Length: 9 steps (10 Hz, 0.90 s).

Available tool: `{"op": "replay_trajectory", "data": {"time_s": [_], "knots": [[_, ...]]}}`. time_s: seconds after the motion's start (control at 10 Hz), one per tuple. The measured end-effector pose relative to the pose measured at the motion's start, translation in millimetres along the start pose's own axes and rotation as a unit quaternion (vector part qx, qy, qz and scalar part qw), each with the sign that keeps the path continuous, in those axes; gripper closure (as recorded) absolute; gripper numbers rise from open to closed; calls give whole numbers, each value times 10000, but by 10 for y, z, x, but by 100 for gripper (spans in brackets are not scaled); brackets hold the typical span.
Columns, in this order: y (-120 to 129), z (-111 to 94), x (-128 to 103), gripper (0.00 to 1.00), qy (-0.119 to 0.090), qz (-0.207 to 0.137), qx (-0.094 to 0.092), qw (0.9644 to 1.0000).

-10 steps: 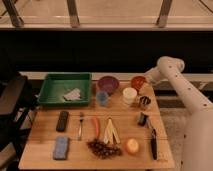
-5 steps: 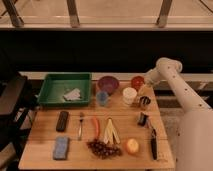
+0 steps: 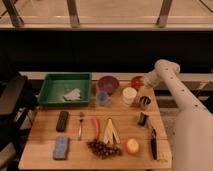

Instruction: Stack bowls into tray

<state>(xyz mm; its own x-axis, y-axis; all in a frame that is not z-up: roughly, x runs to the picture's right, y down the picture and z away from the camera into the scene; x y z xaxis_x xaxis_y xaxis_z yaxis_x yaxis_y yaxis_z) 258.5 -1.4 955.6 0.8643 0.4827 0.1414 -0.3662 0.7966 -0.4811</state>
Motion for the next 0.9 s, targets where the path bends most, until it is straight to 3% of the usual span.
{"op": "replay_trajectory", "data": {"time_s": [0.4, 0.6, 0.9], "knots": [[23, 3, 41, 79, 27, 112, -42, 9999], [18, -17, 75, 95, 71, 151, -21, 9999], [-138, -174, 100, 98, 237, 73, 235, 9994]]}}
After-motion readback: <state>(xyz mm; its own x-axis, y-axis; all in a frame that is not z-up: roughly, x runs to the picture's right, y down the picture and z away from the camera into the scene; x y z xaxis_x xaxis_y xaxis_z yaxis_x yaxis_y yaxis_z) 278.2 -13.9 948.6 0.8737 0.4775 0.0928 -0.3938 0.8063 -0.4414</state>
